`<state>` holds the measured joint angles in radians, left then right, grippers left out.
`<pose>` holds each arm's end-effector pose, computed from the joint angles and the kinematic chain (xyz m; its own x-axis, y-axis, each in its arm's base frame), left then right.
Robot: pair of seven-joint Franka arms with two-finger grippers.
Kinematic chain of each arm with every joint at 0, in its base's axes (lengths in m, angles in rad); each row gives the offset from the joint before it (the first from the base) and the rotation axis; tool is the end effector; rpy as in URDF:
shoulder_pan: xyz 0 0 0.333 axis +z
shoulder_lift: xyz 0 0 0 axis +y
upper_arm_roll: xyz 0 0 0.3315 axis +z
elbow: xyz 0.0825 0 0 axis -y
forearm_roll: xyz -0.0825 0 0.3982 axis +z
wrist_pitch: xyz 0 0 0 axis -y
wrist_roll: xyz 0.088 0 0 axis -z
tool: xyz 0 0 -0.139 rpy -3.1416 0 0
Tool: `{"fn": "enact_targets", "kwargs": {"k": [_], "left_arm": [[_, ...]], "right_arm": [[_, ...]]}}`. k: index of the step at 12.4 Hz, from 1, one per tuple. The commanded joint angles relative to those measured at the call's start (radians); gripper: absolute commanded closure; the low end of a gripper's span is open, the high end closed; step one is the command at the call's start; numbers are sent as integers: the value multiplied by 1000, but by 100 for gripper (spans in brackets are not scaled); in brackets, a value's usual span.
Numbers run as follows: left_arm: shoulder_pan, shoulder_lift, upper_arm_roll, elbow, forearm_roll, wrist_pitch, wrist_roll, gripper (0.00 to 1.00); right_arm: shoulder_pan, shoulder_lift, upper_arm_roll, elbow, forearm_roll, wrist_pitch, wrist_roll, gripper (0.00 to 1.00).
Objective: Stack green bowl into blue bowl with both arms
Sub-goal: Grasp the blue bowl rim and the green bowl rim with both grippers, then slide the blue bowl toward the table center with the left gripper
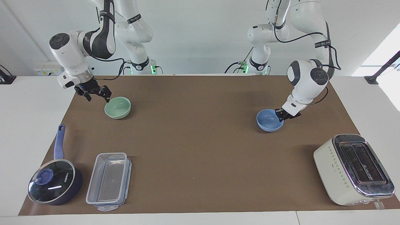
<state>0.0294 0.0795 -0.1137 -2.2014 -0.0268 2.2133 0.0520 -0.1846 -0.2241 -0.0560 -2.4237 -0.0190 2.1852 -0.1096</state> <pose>0.5407 -0.0472 0.3156 0.9906 -0.1200 -0.0657 -0.1180 -0.9925 0.0328 0.4498 -0.1113 0.3666 0.9929 -0.1182 -0.0149 -0.1182 -0.9930 0.0013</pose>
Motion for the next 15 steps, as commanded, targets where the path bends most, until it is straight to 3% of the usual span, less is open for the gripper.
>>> {"fn": "enact_targets", "kwargs": {"k": [1, 4, 6, 7, 8, 12, 15], "left_arm": [[-101, 28, 2, 95, -12, -89, -148, 100], [-293, 29, 0, 103, -18, -75, -416, 100], [-391, 31, 0, 117, -118, -76, -466, 100], [-422, 29, 0, 118, -154, -76, -469, 100], [-462, 28, 0, 115, -168, -76, -498, 100], [-571, 51, 0, 106, -258, -21, -636, 100], [-628, 94, 2, 101, -259, 58, -690, 100]], "right_arm": [[-16, 9, 4, -66, 5, 88, -27, 0], [-18, 83, 5, -81, 5, 162, -28, 0], [-13, 86, 5, -107, 5, 163, -28, 6], [-13, 86, 5, -107, 5, 163, -34, 44], [-13, 85, 5, -109, 5, 162, -63, 99], [-16, 86, 4, -100, 5, 151, -96, 100], [-16, 72, 5, -86, 5, 147, -107, 100]]}}
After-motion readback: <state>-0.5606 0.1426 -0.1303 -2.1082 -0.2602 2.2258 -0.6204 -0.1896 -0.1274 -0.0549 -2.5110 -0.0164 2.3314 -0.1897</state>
